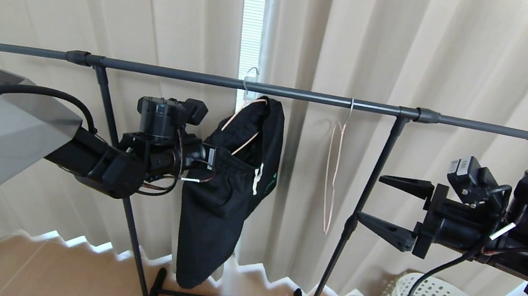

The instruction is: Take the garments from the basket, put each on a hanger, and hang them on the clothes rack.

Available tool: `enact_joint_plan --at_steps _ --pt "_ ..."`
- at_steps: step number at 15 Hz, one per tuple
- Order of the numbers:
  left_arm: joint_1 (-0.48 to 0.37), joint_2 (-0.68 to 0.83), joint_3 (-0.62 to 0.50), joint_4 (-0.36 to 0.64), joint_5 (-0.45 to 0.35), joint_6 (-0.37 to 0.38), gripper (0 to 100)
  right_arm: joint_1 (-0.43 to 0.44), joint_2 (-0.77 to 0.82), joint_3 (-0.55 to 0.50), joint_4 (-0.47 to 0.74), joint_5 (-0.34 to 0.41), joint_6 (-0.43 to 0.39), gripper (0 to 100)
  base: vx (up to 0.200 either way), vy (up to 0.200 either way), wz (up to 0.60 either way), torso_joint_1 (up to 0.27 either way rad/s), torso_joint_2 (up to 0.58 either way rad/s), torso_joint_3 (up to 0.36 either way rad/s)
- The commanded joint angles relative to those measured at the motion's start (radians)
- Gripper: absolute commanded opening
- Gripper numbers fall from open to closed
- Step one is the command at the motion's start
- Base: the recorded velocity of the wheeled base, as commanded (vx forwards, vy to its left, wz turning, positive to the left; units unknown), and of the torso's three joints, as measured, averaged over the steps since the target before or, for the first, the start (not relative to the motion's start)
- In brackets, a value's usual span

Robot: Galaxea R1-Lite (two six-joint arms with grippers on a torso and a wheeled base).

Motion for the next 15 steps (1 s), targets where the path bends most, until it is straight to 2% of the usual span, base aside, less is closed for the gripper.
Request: enact_joint_plan --at_steps 1,15 --pt "-0.002 0.008 -0.004 -0.001 0.000 0.000 0 0.000 0.001 0.002 0.000 0.000 0.001 100 0.000 0.000 0.00 0.000 0.00 0.000" --pt "-0.010 0.015 0.007 -0.001 0.001 -0.007 0 0.000 0.001 0.002 -0.002 0.000 -0.001 100 0.000 0.000 0.00 0.000 0.00 0.000"
